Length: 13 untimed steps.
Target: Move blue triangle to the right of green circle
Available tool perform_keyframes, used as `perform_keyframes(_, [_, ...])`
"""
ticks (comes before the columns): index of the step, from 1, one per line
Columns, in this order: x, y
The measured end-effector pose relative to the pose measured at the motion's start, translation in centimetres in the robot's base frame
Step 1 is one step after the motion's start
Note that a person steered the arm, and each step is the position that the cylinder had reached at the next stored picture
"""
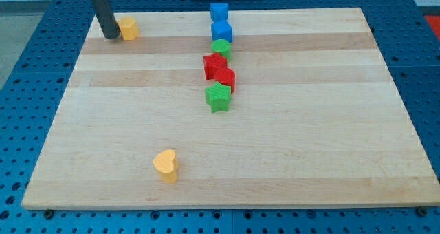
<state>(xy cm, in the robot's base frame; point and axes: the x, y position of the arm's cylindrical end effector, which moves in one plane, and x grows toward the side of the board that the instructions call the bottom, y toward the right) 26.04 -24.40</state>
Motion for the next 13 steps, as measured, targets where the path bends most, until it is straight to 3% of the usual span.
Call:
perform_keyframes(2, [1.3,0.3])
perform_keyframes(4, [1.7,7.4])
perform_keyframes(6, [-6.9,15.0])
perform_keyframes(7, [-6.9,15.0])
perform_keyframes(8, [-6.7,21.0])
perform_keyframes(9, [-6.7,31.0])
perform_keyframes(11, [-0.5,36.5])
perform_keyframes(12, [1.3,35.8])
perform_keyframes(13, [5.5,31.3])
